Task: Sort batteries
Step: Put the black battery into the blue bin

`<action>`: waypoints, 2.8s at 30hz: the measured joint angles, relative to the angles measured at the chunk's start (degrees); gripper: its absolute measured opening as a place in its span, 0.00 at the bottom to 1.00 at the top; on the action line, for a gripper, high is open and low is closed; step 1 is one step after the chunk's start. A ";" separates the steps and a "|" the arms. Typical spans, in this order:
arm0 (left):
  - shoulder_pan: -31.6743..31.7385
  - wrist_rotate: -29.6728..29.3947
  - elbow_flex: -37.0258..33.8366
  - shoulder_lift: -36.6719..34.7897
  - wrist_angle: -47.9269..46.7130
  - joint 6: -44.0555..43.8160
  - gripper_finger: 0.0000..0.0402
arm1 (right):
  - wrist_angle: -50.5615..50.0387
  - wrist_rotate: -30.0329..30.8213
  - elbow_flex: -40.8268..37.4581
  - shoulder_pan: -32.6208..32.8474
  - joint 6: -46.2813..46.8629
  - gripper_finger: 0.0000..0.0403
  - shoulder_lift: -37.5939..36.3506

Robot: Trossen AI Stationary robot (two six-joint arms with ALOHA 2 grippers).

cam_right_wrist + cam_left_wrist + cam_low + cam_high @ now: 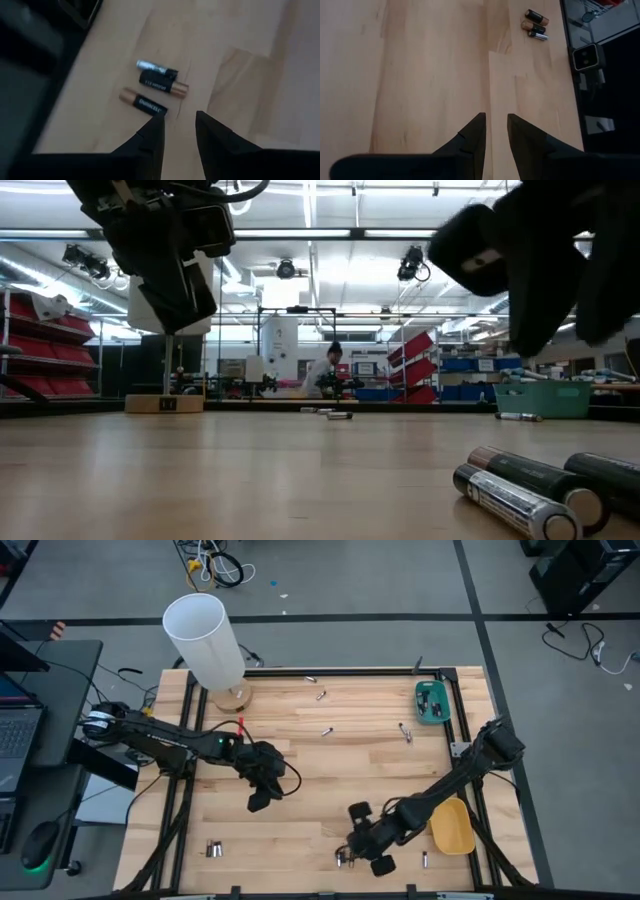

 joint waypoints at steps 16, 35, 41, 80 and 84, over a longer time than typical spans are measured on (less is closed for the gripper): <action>-1.31 0.23 0.00 0.00 -0.51 -1.59 0.23 | -7.00 -7.34 6.65 0.97 -31.94 0.31 5.16; -1.49 -1.77 -0.02 0.00 -1.05 -2.61 0.23 | -3.42 -11.37 6.63 -0.93 -42.22 0.31 9.09; -1.51 -1.87 -0.02 0.00 -1.01 -2.70 0.23 | -3.22 -11.58 6.63 -1.90 -43.06 0.31 9.05; -1.51 -2.80 -0.02 0.00 -1.05 -3.46 0.23 | 4.54 -14.32 1.46 -2.30 -32.79 0.23 8.96; -1.51 -2.80 -0.02 0.00 -1.39 -3.44 0.23 | 5.01 -14.40 0.73 -2.32 -32.74 0.16 8.89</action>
